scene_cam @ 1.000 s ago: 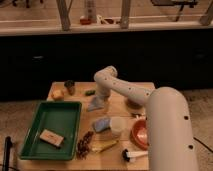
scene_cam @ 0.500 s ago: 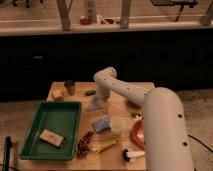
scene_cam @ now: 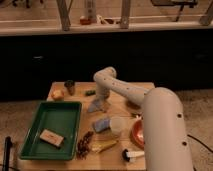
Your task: Wipe table surface with towel
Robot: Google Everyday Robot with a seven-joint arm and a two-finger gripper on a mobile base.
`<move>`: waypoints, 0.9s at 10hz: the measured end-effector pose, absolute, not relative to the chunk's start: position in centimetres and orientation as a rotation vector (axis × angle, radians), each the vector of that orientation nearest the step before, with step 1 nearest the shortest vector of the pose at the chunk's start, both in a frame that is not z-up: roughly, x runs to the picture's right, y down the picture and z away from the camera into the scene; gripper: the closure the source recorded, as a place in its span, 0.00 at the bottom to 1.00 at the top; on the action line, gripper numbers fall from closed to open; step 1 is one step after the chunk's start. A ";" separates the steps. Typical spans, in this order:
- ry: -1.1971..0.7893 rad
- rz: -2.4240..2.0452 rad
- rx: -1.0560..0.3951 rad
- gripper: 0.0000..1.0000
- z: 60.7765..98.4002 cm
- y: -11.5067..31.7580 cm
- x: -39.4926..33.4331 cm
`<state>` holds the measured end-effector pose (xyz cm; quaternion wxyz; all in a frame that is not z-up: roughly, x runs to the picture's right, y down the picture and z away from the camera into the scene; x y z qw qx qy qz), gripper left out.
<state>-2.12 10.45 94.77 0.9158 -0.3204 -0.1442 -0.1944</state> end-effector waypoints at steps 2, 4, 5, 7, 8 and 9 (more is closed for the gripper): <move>-0.293 -0.407 -0.661 0.99 94.6 10.4 -2.1; -0.290 -0.407 -0.665 1.00 94.5 10.5 -1.9; -0.290 -0.399 -0.655 1.00 94.0 10.4 -1.7; -0.284 -0.377 -0.615 1.00 92.7 9.2 -0.8; -0.283 -0.370 -0.603 1.00 92.5 9.0 -0.5; -0.283 -0.363 -0.593 1.00 92.3 8.8 -0.4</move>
